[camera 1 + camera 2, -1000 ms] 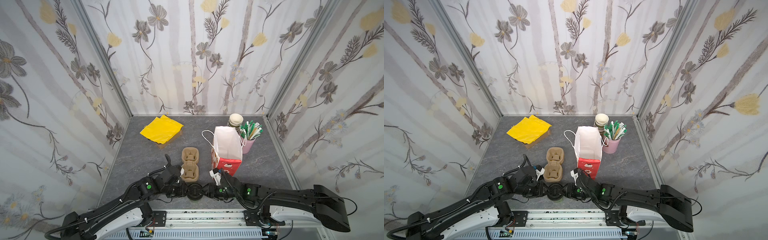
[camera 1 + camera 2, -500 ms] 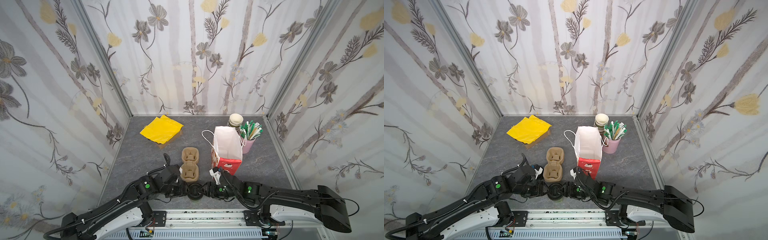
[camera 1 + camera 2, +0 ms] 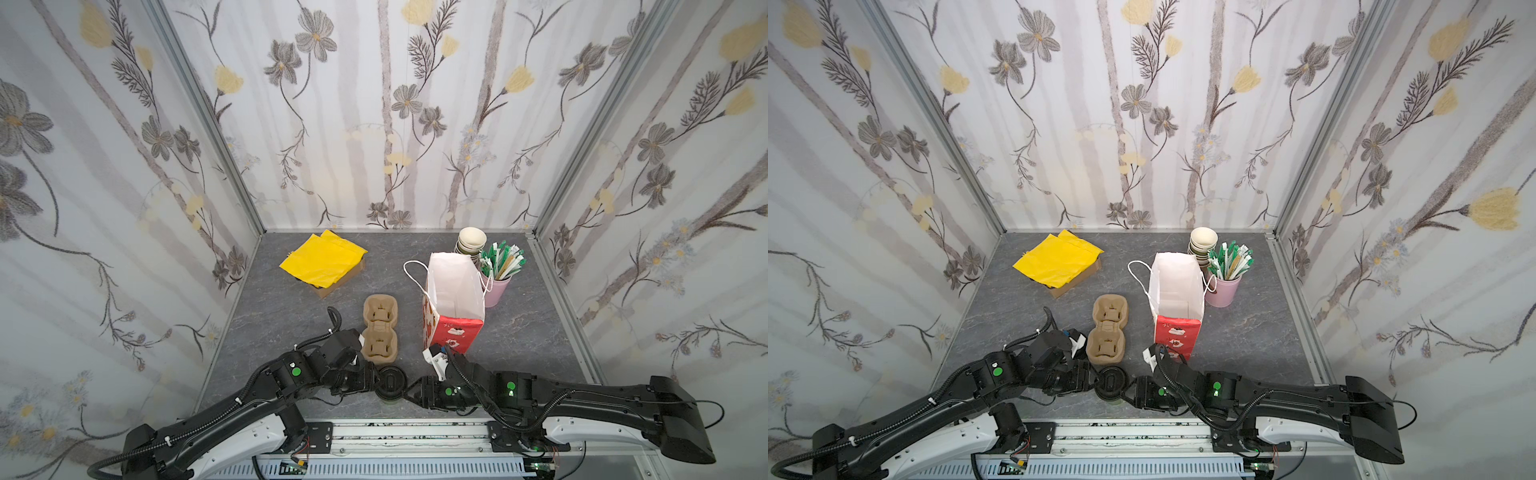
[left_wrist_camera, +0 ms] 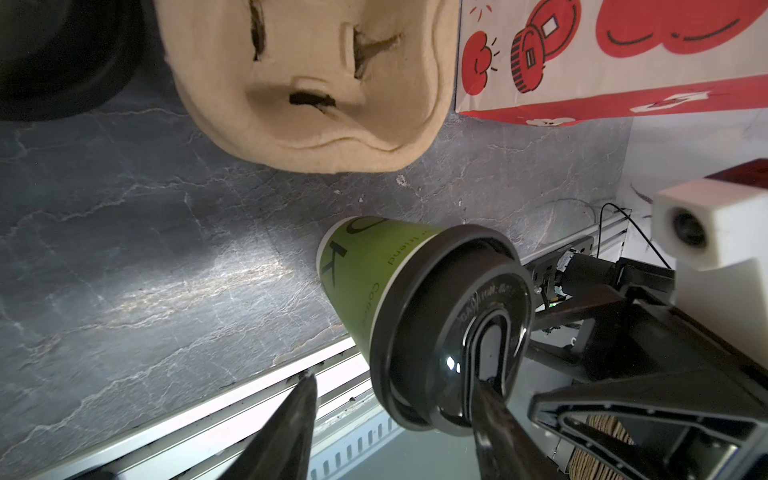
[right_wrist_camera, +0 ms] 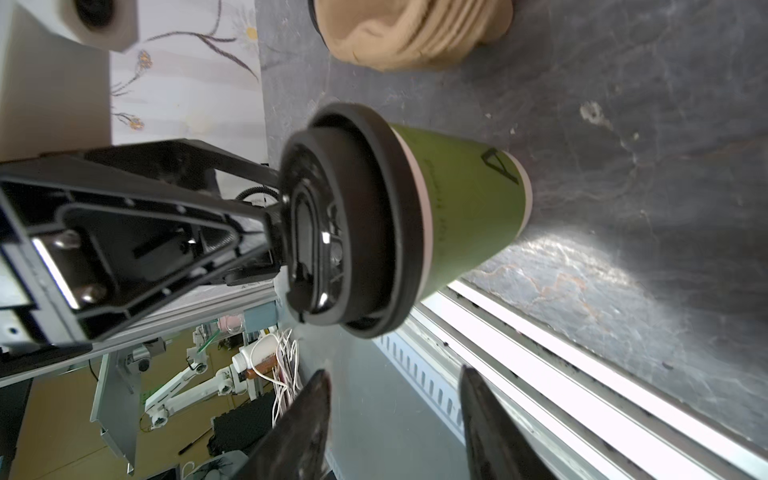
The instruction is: Pack the takeout coffee
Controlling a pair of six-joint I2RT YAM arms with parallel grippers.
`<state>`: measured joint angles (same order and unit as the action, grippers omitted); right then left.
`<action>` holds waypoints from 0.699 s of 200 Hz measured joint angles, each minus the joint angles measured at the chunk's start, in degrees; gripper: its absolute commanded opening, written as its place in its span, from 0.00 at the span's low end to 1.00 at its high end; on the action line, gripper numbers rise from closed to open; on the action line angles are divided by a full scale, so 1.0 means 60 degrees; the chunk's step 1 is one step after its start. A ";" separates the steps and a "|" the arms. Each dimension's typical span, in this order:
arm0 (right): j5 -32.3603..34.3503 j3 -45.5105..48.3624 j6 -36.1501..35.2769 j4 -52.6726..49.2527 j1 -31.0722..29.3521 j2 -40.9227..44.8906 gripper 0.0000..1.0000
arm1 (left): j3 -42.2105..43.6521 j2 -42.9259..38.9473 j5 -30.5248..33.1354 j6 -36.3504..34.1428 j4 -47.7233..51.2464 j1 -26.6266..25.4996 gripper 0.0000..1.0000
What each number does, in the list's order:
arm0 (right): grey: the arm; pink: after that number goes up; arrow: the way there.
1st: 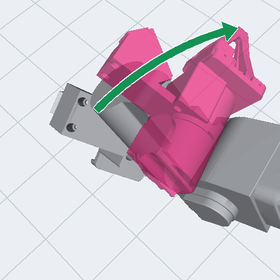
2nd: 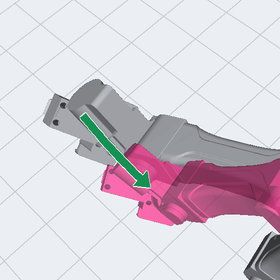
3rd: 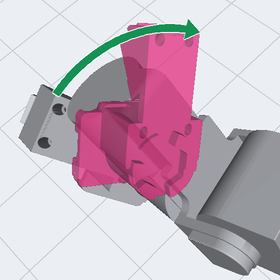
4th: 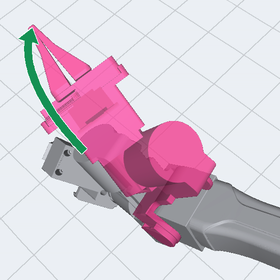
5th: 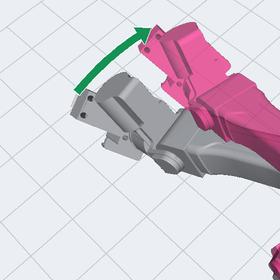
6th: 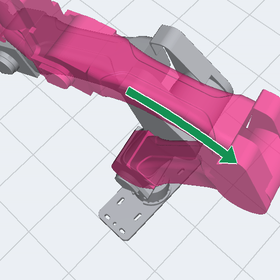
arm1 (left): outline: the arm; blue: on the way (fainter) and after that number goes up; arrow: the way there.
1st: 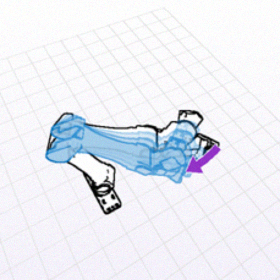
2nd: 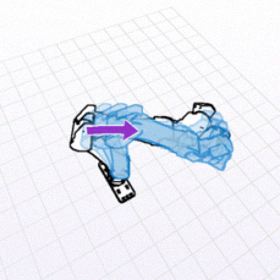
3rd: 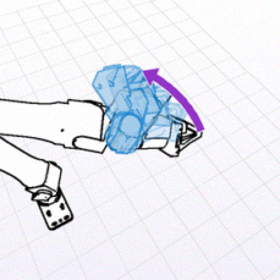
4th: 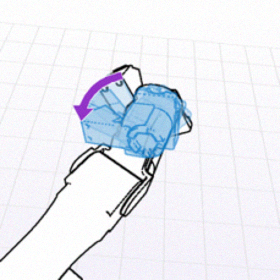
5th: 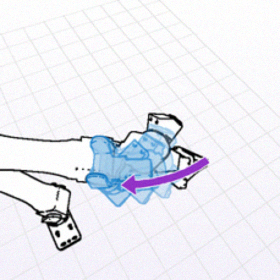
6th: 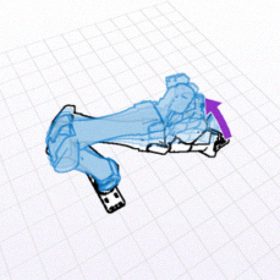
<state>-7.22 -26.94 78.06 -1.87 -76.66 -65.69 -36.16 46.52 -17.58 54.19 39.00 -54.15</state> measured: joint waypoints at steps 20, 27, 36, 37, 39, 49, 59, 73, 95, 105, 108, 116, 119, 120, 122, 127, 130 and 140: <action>0.0022 0.0055 0.0178 0.0299 -0.0087 -0.0284 0.49 | 0.0018 0.0044 -0.0007 0.0000 -0.0040 0.0000 0.57; 0.0022 0.0066 0.0237 0.0441 -0.0095 -0.0390 0.49 | 0.0029 0.0066 -0.0007 0.0000 -0.0058 0.0000 0.56; 0.0025 0.0073 0.0288 0.0630 -0.0095 -0.0510 0.48 | 0.0029 0.0095 -0.0015 0.0000 -0.0062 0.0000 0.54; 0.0025 0.0073 0.0295 0.0645 -0.0095 -0.0521 0.48 | 0.0029 0.0095 -0.0015 0.0000 -0.0066 0.0000 0.54; 0.0025 0.0076 0.0306 0.0692 -0.0095 -0.0546 0.48 | 0.0033 0.0098 -0.0015 0.0000 -0.0073 0.0000 0.54; 0.0036 0.0080 0.0342 0.0878 -0.0095 -0.0645 0.48 | 0.0040 0.0113 -0.0036 0.0000 -0.0127 0.0007 0.54; 0.0058 0.0095 0.0408 0.1027 -0.0095 -0.0739 0.47 | 0.0062 0.0113 -0.0040 0.0000 -0.0171 0.0007 0.53; 0.0091 0.0153 0.0448 0.1220 -0.0095 -0.0838 0.46 | 0.0098 0.0109 -0.0044 0.0000 -0.0197 0.0007 0.52; 0.0127 0.0233 0.0521 0.1322 -0.0055 -0.0874 0.44 | 0.0171 0.0109 -0.0044 0.0000 -0.0229 0.0007 0.50; 0.0164 0.0248 0.0565 0.1351 -0.0040 -0.0874 0.43 | 0.0204 0.0106 -0.0062 0.0000 -0.0270 0.0007 0.50; 0.0164 0.0248 0.0576 0.1351 -0.0036 -0.0874 0.43 | 0.0211 0.0102 -0.0076 0.0000 -0.0284 0.0007 0.50; 0.0178 0.0248 0.0590 0.1351 -0.0033 -0.0878 0.43 | 0.0248 0.0102 -0.0080 0.0004 -0.0339 0.0007 0.49; 0.0186 0.0248 0.0605 0.1351 -0.0033 -0.0882 0.43 | 0.0262 0.0102 -0.0087 0.0007 -0.0357 0.0007 0.49; 0.0186 0.0248 0.0612 0.1351 -0.0033 -0.0882 0.43 | 0.0266 0.0102 -0.0091 0.0007 -0.0368 0.0007 0.49; 0.0189 0.0248 0.0634 0.1351 -0.0033 -0.0885 0.43 | 0.0273 0.0102 -0.0098 0.0007 -0.0379 0.0007 0.49; 0.0193 0.0248 0.0656 0.1348 -0.0033 -0.0889 0.43 | 0.0284 0.0102 -0.0106 0.0007 -0.0408 0.0007 0.49; 0.0193 0.0248 0.0659 0.1348 -0.0033 -0.0889 0.43 | 0.0291 0.0102 -0.0106 0.0007 -0.0419 0.0007 0.49; 0.0197 0.0248 0.0721 0.1333 -0.0033 -0.0889 0.42 | 0.0317 0.0102 -0.0109 0.0007 -0.0470 0.0007 0.48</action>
<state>-6.04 -25.45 82.39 6.13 -76.86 -71.02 -34.26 47.13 -18.24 54.24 36.18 -54.11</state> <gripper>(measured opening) 0.428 0.489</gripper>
